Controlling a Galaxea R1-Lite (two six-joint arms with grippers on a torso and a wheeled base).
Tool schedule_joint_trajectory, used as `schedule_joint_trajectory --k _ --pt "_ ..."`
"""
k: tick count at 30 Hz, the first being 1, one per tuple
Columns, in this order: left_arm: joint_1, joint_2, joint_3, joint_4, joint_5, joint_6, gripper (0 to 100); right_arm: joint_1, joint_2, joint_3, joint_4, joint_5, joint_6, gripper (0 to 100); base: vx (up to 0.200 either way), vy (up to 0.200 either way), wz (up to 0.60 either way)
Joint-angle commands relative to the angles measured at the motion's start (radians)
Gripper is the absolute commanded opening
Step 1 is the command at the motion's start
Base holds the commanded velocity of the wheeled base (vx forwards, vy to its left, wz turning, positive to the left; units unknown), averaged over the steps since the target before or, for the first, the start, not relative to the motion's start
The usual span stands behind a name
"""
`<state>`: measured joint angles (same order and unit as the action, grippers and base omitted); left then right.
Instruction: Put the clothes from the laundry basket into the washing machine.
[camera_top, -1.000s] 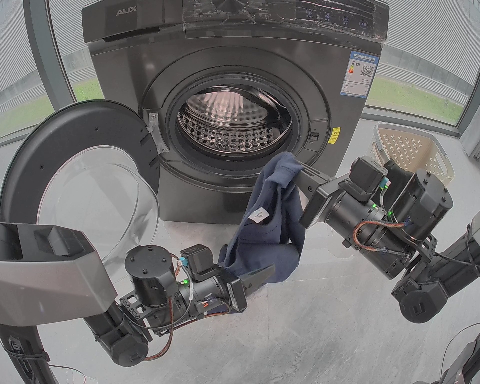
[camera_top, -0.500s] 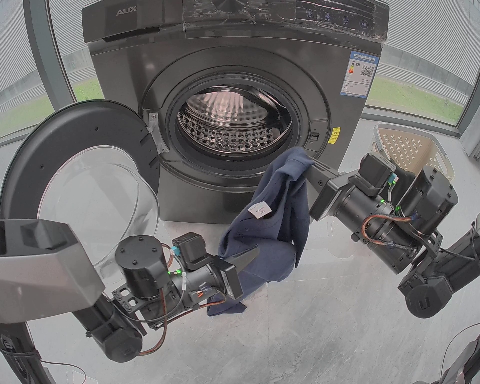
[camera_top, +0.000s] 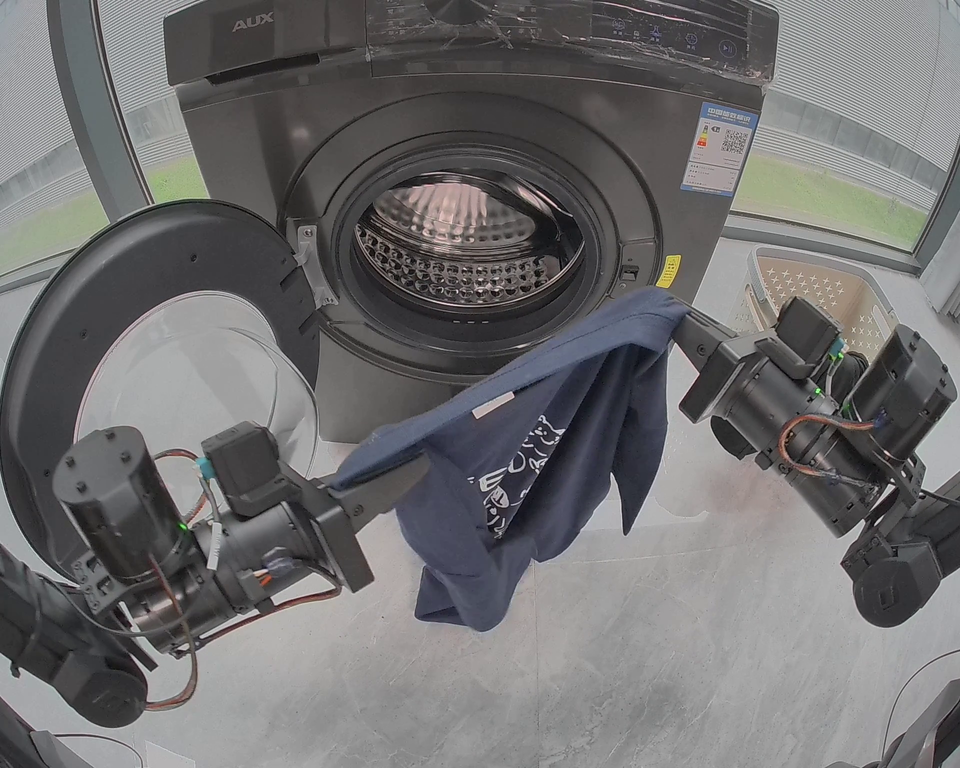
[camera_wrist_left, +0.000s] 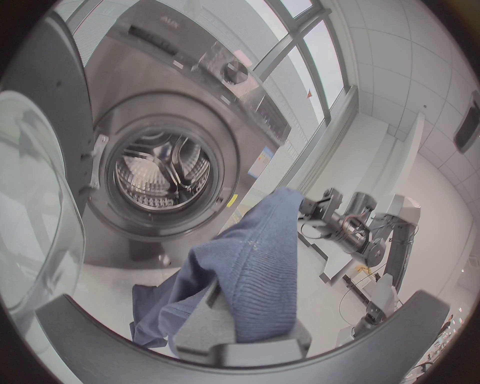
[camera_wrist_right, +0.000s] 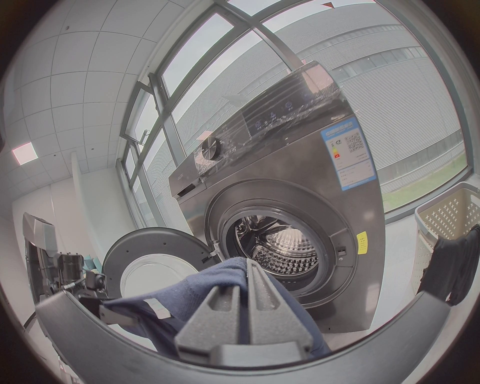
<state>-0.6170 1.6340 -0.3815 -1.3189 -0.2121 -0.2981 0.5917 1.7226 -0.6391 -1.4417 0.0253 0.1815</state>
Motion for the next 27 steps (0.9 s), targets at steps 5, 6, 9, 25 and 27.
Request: schedule_joint_trajectory --k 5,6,9,25,27 --pt "0.040 -0.269 -0.007 0.106 -0.001 0.010 0 -0.041 -0.092 0.062 -0.003 0.004 -0.004 0 0.000 0.000 0.00" --pt "0.049 -0.272 -0.007 0.104 -0.001 0.010 0 -0.041 -0.092 0.056 -0.003 0.004 -0.004 0 0.000 0.000 0.00" --pt "0.074 -0.272 -0.011 0.102 -0.003 0.010 0 -0.041 -0.092 0.042 -0.005 0.004 -0.005 0 0.000 0.000 0.00" --pt "0.177 -0.243 -0.073 0.179 -0.007 0.093 0 -0.081 -0.083 0.027 -0.017 0.001 -0.016 0 0.000 0.000 0.00" --pt "0.177 -0.206 -0.080 0.193 -0.006 0.100 0 -0.092 -0.083 0.035 -0.017 0.004 -0.016 0 0.000 0.000 0.00"
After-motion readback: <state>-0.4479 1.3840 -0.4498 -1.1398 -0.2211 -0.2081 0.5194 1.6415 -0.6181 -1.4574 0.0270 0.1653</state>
